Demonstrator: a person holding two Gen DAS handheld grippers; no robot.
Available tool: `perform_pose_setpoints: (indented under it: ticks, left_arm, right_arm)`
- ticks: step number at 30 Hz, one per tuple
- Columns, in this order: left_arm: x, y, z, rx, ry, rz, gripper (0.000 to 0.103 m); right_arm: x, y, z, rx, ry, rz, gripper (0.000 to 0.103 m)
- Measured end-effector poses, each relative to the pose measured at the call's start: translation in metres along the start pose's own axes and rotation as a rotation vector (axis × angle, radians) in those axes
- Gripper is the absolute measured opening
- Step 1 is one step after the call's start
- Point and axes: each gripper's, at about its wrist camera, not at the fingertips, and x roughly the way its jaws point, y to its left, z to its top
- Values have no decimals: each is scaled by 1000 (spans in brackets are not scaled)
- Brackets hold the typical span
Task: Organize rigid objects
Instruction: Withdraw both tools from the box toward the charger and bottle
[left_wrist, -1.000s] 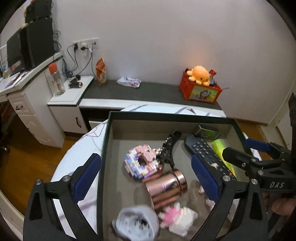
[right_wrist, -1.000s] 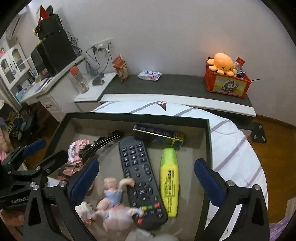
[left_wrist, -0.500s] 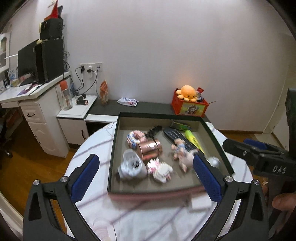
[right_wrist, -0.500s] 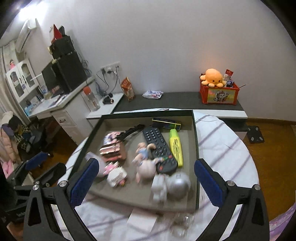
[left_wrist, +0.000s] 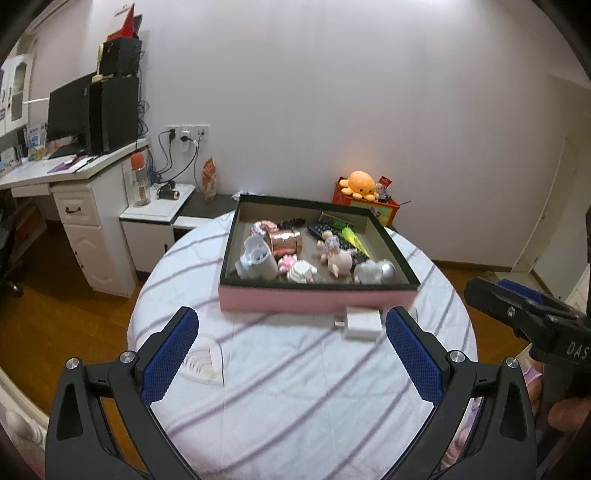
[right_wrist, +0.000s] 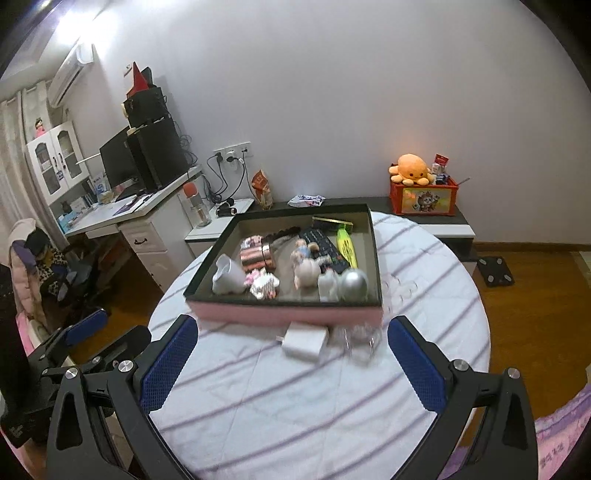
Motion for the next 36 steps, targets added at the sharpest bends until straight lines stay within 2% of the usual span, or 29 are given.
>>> perform_pose_setpoints:
  ticks: [6,18,25,36]
  left_arm:
    - [1,-2,-15,-12,34,-14,102]
    - [18,-23,-26,45,71,-44,102]
    - [56,-40,-32,79,104,-52,102]
    - [139,-69,-42,123,217,-71,102]
  right_arm:
    - [1,-11,-23,23,50,-19,103]
    - [4,-36,-32,72,67,-57,103]
    - [12,-55,-36,102,85,-89,103]
    - [39,-87,-39,154,124,-98,103]
